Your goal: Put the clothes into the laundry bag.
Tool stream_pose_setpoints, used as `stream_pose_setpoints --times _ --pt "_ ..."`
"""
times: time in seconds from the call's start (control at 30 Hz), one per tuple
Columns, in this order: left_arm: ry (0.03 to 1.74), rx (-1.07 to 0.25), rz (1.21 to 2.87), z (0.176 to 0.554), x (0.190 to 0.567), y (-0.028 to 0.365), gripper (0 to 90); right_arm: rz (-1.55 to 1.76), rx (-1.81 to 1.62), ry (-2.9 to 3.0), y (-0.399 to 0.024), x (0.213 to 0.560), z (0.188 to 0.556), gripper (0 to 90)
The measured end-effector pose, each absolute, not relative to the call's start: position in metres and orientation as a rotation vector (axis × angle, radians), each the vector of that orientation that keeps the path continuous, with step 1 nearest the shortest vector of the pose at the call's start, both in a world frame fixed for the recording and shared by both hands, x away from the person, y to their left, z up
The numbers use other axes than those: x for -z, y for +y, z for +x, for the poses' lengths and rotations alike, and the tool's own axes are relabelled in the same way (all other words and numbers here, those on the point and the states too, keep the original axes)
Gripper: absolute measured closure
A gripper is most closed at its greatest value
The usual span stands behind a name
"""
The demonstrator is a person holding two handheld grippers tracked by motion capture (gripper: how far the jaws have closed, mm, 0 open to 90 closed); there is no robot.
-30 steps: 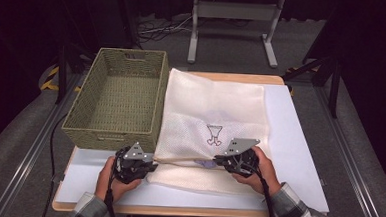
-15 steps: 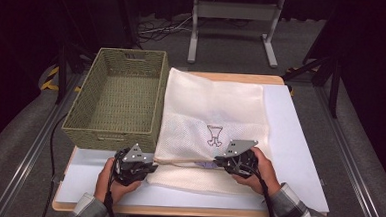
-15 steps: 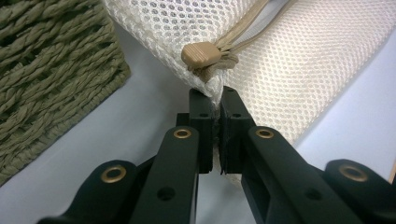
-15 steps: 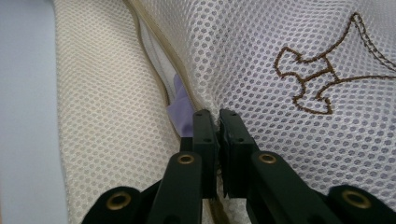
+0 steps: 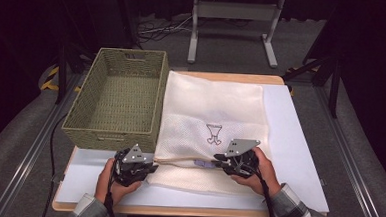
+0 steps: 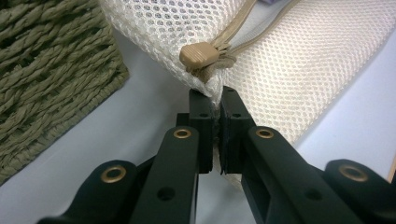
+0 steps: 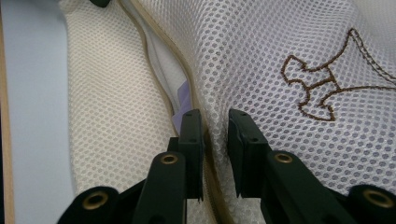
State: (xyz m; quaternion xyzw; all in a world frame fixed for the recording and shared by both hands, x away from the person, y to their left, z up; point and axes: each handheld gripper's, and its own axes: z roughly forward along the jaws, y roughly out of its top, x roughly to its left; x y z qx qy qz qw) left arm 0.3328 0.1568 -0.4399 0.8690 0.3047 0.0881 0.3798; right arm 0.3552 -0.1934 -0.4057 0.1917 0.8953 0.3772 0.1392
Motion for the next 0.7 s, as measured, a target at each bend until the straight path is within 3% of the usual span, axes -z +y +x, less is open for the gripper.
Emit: stream_pose_setpoints --times 0.7 --pt "0.779 -0.228 2.22 0.333 0.44 0.156 86.1 0.503 -1.223 2.519 -0.19 0.384 0.346 65.0"
